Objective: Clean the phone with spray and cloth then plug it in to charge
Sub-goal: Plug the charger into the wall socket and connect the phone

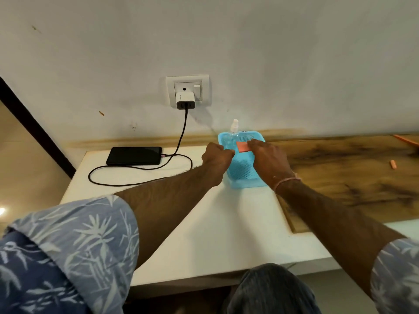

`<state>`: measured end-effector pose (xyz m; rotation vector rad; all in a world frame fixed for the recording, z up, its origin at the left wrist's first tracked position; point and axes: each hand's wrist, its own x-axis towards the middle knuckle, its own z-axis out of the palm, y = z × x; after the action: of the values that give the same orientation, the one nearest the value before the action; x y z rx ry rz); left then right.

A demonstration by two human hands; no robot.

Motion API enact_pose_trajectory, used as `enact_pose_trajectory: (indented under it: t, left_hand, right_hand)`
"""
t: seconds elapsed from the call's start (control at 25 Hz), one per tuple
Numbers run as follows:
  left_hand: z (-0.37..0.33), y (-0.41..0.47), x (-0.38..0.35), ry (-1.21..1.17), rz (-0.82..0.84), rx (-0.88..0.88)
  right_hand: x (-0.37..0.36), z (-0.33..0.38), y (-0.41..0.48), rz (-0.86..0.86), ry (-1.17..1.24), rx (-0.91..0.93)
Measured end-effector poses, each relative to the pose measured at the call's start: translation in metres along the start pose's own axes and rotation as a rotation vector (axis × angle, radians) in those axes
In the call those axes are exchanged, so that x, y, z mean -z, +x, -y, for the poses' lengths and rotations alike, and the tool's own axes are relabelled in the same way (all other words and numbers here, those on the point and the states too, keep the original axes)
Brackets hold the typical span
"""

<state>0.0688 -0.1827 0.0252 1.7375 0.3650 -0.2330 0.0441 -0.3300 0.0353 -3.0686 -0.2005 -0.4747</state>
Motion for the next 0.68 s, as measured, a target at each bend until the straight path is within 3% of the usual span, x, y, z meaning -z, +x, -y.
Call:
enact_pose_trajectory:
  t: [0.24,0.68]
  left_hand:
    - [0.017,0.014,0.006,0.048,0.041,0.022]
    - [0.022,0.018,0.005,-0.083,0.103,0.017]
  right_hand:
    - [-0.036,-0.009,0.024,0.154,-0.122,0.06]
    - [-0.068,-0.019,0.043,0.326,0.083,0.042]
